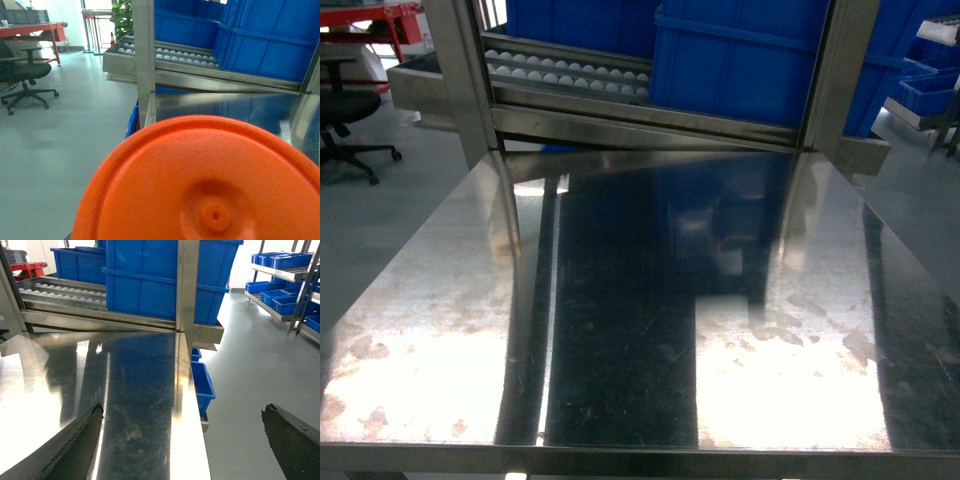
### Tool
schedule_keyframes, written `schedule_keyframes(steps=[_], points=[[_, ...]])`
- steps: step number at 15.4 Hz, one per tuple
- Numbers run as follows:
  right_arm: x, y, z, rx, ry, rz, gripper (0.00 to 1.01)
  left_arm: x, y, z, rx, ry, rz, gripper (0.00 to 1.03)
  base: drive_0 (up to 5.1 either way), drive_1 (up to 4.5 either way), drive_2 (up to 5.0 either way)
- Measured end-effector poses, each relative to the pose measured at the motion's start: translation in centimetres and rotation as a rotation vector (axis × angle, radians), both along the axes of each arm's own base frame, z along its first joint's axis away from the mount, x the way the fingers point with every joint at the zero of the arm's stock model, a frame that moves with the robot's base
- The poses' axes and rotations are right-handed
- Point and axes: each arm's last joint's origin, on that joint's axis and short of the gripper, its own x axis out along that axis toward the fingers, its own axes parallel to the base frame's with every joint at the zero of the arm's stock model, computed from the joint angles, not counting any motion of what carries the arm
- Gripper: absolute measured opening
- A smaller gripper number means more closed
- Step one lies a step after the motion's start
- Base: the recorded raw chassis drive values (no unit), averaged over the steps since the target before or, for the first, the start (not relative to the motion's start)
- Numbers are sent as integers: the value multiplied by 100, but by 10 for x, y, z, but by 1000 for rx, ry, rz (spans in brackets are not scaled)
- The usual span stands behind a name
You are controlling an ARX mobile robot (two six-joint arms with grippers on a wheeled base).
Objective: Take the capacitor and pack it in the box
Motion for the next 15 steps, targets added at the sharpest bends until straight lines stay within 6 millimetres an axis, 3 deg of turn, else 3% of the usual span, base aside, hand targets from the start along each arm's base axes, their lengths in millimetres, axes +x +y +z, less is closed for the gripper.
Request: schedule_keyframes(steps=[15], points=[[0,0,0,-1,-1,0,98,0,0,0,-1,1,0,43,0,0,0]])
